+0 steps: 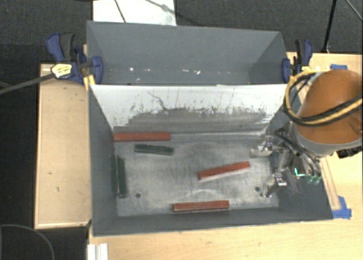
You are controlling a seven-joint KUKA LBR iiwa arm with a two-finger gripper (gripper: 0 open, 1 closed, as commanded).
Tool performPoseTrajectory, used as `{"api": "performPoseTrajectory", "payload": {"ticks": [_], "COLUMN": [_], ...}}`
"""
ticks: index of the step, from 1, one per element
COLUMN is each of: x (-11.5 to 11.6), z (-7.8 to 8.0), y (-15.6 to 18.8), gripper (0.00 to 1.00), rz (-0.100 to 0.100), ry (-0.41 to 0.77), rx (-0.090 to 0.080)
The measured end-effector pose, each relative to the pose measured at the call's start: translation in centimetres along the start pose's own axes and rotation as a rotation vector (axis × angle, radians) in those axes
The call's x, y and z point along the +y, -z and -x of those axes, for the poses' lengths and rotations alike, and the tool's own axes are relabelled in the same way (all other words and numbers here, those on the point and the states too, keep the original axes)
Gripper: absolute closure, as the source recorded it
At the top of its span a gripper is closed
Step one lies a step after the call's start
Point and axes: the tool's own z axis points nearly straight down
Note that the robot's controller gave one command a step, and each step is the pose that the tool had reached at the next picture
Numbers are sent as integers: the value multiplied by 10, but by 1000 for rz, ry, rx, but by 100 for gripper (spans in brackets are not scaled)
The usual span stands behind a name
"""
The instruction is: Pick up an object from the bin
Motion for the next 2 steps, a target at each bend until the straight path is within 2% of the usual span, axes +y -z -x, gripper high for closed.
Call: {"api": "performPoseTrajectory", "payload": {"ticks": [1,2], "x": [0,-2], "z": [2,32], "y": [4,-41], "gripper": [0,0], "rz": [-1,-1], "ry": [3,-22], "rx": [-8,-17]}}
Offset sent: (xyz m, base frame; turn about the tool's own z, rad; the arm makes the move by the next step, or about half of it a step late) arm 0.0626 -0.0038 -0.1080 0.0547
